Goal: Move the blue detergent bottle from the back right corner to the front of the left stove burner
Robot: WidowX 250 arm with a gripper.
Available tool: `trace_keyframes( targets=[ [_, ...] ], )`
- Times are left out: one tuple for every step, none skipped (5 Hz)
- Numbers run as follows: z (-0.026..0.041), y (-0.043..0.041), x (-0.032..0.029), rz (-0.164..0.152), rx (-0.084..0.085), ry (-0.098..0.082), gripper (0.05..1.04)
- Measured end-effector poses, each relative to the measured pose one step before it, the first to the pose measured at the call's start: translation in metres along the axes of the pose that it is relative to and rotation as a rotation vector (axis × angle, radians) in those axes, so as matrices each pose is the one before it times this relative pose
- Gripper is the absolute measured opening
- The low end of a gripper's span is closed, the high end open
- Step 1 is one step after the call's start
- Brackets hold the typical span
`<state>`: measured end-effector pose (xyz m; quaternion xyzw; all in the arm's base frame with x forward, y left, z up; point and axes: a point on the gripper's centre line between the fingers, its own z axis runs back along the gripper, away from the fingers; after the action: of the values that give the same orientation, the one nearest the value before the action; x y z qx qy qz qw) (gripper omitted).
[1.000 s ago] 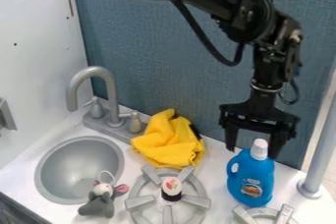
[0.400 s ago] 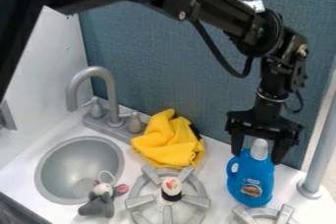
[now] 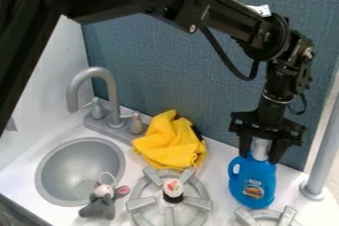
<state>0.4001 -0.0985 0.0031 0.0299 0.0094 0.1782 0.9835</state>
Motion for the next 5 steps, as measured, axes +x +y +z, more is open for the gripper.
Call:
trace_keyframes(
  targets=[
    [-0.00037,-0.00051,-0.00090,-0.0064,-0.0070,0.0071,0.444],
    [0.00035,0.00133,-0.00784,-0.0022,-0.0223,0.0197,0.440],
    [0.01488,0.01521,-0.00505,0.0133,-0.0282,-0.0252,0.440],
    [0.02847,0.02498,-0.01659,-0.0054,0.0041,-0.0429,0.440],
    [0.00334,0.03558,-0.03156,0.0011,0.0460,0.0057,0.440]
  ],
)
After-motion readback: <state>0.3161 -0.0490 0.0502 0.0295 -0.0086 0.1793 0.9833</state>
